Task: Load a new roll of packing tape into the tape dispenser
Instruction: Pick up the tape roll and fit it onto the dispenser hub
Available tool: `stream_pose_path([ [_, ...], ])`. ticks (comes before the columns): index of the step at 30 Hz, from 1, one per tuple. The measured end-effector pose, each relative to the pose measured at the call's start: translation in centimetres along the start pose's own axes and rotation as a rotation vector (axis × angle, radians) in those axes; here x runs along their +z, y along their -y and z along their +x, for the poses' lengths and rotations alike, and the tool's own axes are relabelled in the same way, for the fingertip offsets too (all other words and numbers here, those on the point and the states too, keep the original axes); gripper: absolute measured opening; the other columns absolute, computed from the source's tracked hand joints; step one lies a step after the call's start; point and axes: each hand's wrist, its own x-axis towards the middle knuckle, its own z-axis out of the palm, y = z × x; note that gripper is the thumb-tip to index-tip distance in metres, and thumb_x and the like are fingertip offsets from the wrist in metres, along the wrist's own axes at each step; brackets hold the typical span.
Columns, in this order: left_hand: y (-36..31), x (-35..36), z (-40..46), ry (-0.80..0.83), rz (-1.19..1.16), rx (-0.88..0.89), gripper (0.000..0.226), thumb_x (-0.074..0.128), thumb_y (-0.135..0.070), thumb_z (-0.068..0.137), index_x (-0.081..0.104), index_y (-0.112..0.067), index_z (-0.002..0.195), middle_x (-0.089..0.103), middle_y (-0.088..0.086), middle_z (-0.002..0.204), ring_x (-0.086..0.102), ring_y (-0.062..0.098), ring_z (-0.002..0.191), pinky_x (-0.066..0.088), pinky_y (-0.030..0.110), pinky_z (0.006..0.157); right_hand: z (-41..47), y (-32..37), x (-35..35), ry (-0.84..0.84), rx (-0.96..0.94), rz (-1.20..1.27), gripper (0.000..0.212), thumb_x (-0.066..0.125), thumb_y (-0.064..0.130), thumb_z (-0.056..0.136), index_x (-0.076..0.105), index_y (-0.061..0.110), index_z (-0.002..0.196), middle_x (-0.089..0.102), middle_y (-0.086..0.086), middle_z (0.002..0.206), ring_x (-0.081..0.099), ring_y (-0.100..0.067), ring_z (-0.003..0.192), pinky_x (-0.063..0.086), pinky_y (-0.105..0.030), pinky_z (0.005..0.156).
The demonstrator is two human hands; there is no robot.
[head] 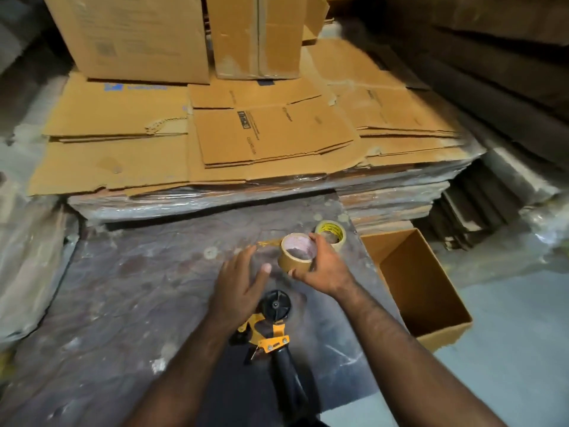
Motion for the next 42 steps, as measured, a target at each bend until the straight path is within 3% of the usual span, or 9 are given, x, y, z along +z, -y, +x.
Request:
stream_pose_path([
  [5,1.1,4.4,-0.3,0.049,0.141,-0.158,0.079,0.030,-0.070,0.087,0.052,-0.016,0.141,0.057,0.005,0.140,0.049,0.028,0.132,0.040,0.046,0.109,7.5,-5.0,3.7,0.121,0.036,-0.196,0.098,0.081,0.050,0.070,0.032,0.009,0.145,0.045,-0.018,0.146,0.054,-0.041,0.127,0.048,-0.050,0.100],
  [14,0.9,9.1,-0.1,0.153,0.298,-0.292,0.079,0.021,-0.076,0.082,0.052,-0.031,0.139,0.047,-0.011,0.149,0.041,0.014,0.140,0.034,0.044,0.106,17.5,-6.8,5.7,0.010,-0.194,-0.451,0.097,0.076,0.036,0.079,0.025,0.008,0.156,0.044,-0.019,0.147,0.051,-0.040,0.127,0.040,-0.048,0.102],
  [20,-0.1,10.8,1.6,0.159,0.206,-0.359,0.089,0.015,-0.090,0.080,0.053,-0.031,0.136,0.049,-0.012,0.146,0.042,0.014,0.138,0.039,0.053,0.109,16.0,-12.5,2.1,-0.106,-0.068,-0.606,0.084,0.064,0.026,0.085,0.022,0.010,0.156,0.029,-0.013,0.163,0.022,-0.031,0.153,0.015,-0.062,0.120],
  [23,-1.1,11.3,2.7,0.187,0.187,-0.340,0.087,0.015,-0.090,0.080,0.051,-0.034,0.136,0.047,-0.014,0.148,0.041,0.012,0.138,0.038,0.053,0.111,14.6,-15.3,1.3,-0.077,-0.108,-0.653,0.079,0.073,0.020,0.081,0.037,0.017,0.151,0.036,-0.005,0.161,0.027,-0.023,0.152,0.016,-0.062,0.119],
  [25,-1.6,11.5,3.0,0.205,0.188,-0.318,0.077,0.023,-0.086,0.083,0.051,-0.035,0.135,0.048,-0.015,0.147,0.043,0.011,0.137,0.038,0.054,0.110,13.7,-16.0,0.9,-0.047,-0.153,-0.653,0.058,0.075,0.020,0.077,0.059,0.022,0.133,0.051,0.001,0.151,0.035,-0.018,0.147,0.021,-0.057,0.114],
  [28,-1.9,11.1,3.1,0.205,0.167,-0.294,0.062,0.036,-0.074,0.087,0.052,-0.035,0.132,0.050,-0.014,0.143,0.047,0.012,0.133,0.040,0.054,0.108,11.8,-16.0,0.4,-0.065,-0.165,-0.630,0.040,0.075,0.018,0.076,0.068,0.027,0.114,0.065,0.005,0.131,0.050,-0.017,0.136,0.028,-0.052,0.104],
  [35,-3.2,6.5,3.0,0.065,-0.120,-0.368,0.033,0.067,-0.040,0.094,0.061,-0.032,0.125,0.059,-0.011,0.125,0.056,0.008,0.119,0.045,0.024,0.098,4.4,-8.1,-0.5,-0.064,-0.545,0.049,0.040,0.056,0.020,0.084,0.064,0.006,0.122,0.067,-0.013,0.126,0.058,-0.027,0.121,0.046,-0.038,0.104],
  [38,-2.3,3.5,2.1,0.003,-0.540,-0.412,0.047,0.077,-0.027,0.079,0.062,-0.029,0.124,0.067,0.000,0.126,0.061,0.018,0.123,0.052,0.038,0.103,0.0,-2.5,-0.7,0.124,-0.291,0.566,0.023,0.059,0.025,0.079,0.062,0.016,0.100,0.066,-0.004,0.096,0.058,-0.019,0.091,0.048,-0.045,0.082],
  [42,-0.5,-1.8,-0.4,-0.010,-0.785,-0.287,0.073,0.080,-0.029,0.064,0.058,-0.017,0.133,0.064,0.005,0.137,0.058,0.018,0.129,0.046,0.038,0.108,-4.4,3.1,0.4,0.434,0.019,1.232,0.057,0.068,0.035,0.069,0.064,0.013,0.121,0.072,-0.009,0.110,0.068,-0.024,0.101,0.055,-0.040,0.081],
])
